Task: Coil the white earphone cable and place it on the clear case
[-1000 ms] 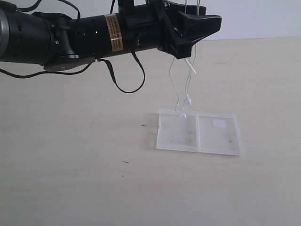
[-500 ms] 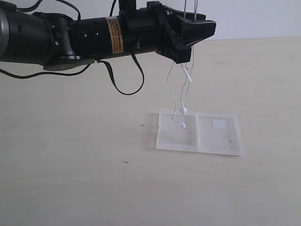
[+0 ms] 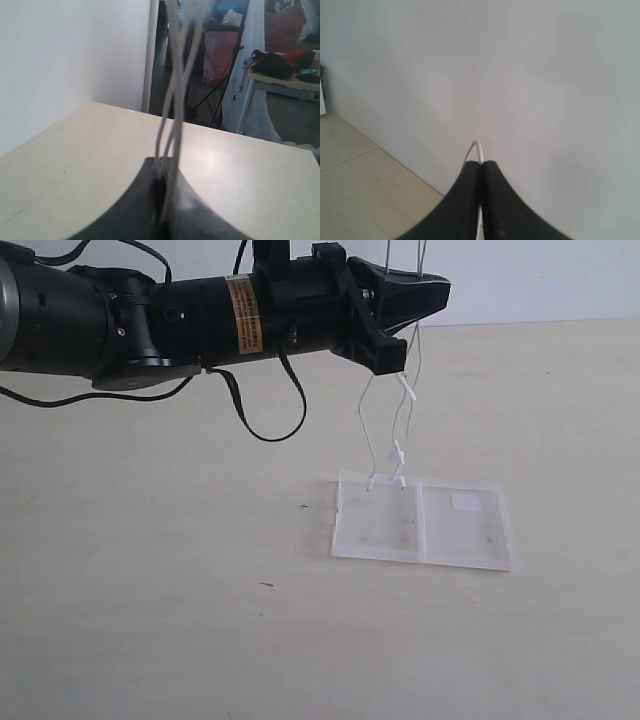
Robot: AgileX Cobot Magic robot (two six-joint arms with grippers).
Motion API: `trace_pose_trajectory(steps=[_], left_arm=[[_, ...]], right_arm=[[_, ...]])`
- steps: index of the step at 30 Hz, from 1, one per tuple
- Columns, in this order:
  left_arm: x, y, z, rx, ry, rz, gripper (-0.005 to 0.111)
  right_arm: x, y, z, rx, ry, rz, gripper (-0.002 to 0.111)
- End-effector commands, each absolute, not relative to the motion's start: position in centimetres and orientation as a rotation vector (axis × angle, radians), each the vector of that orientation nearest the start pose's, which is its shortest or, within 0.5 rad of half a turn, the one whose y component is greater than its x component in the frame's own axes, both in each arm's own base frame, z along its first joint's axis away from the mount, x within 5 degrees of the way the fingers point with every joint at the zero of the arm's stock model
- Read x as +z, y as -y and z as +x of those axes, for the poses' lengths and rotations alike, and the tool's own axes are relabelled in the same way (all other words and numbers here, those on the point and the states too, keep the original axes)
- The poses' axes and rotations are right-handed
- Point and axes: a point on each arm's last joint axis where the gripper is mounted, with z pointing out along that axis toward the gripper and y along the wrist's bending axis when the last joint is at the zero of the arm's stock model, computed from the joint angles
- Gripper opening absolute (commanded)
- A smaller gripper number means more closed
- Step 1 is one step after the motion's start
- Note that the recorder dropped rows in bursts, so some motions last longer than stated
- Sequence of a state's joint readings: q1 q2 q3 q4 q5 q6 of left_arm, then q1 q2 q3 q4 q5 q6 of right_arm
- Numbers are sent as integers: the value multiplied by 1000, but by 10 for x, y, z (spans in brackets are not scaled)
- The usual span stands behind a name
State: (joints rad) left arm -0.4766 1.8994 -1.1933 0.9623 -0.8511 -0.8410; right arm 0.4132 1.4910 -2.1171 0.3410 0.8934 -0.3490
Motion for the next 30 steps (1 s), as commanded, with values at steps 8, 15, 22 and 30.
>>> trace_pose_trajectory(steps=[8,15,22,30], left_arm=[[249,242,344,-1002,-1500,807,0],[251,241,344,-1012,-1506,794,0],[266,235,341,-1042,-1504,761,0],[287,199,346,-1209,-1493,674,0]], right_arm=[[581,-121,241,318,-1612,-591,0],[583,-104,235,184,-1664,-503,0],[571,-95,238,83,-1800,-466,0],[545,-87,259,-116,-2013,-411,0]])
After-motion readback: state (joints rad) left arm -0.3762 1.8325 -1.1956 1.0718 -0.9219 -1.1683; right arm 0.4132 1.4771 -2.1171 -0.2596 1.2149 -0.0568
